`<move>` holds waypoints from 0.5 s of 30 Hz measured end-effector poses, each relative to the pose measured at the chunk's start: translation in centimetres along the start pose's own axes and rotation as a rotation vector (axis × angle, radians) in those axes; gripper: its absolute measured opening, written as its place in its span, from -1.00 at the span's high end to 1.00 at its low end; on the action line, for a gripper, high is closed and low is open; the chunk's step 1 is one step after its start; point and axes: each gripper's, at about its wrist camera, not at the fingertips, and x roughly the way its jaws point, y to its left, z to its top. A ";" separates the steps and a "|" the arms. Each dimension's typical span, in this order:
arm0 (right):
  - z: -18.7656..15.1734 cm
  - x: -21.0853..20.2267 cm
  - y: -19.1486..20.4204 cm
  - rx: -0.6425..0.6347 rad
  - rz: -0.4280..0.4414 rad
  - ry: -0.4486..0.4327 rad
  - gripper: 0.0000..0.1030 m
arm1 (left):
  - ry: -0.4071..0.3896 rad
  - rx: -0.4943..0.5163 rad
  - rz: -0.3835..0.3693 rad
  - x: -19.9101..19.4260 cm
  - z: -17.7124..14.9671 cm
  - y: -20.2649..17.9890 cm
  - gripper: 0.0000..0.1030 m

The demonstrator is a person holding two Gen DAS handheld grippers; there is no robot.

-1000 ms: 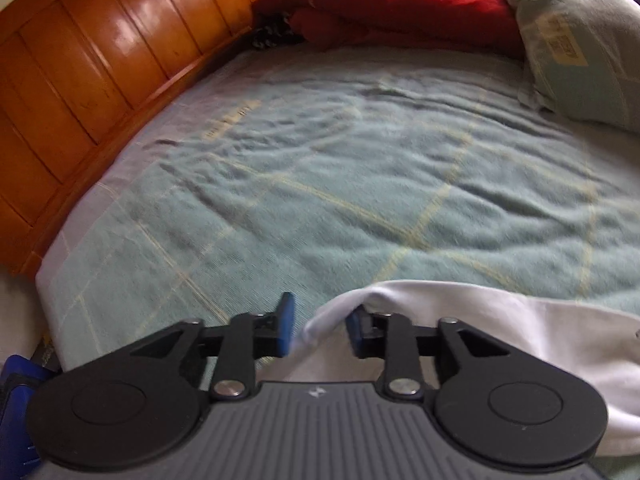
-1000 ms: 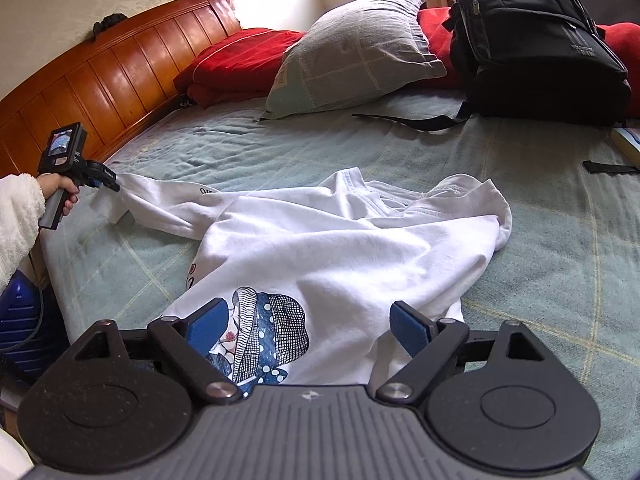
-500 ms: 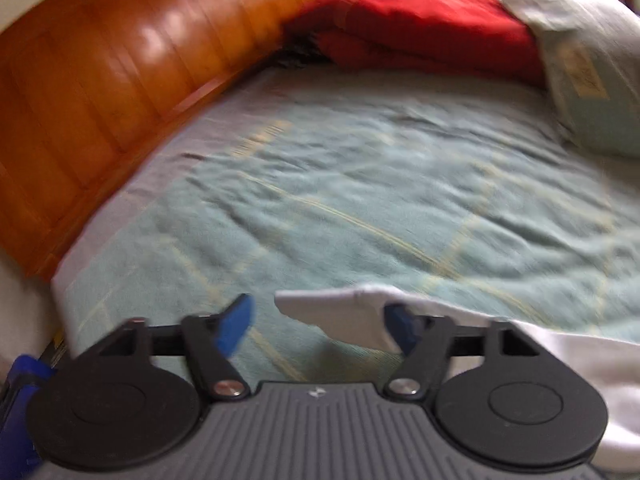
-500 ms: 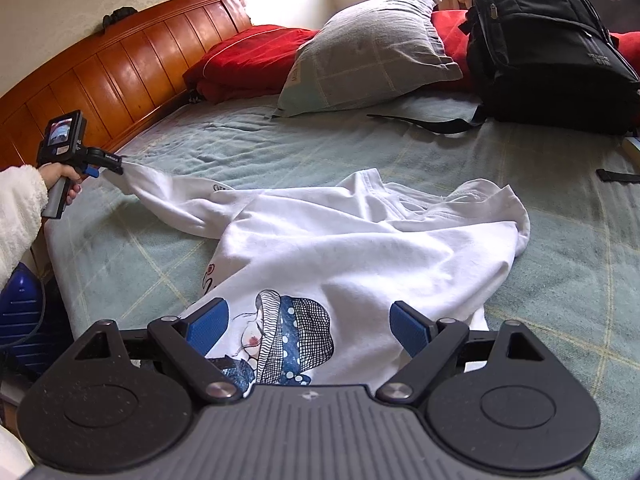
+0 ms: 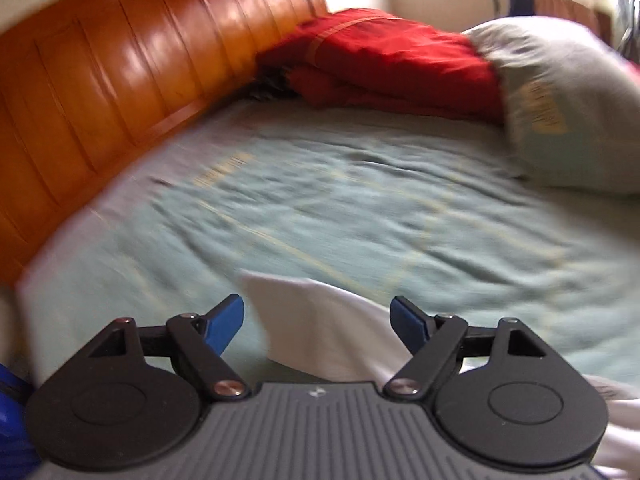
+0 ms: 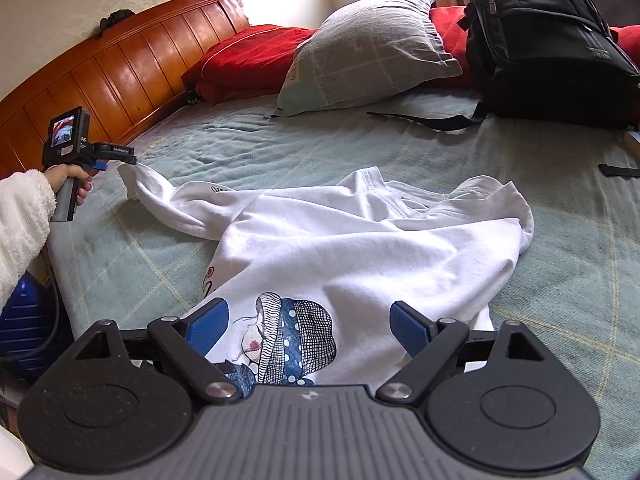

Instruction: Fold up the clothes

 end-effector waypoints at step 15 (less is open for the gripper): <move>0.1 0.8 0.2 0.012 -0.003 0.015 -0.77 | 0.058 -0.146 -0.255 5.1 -2.7 -2.0 -0.61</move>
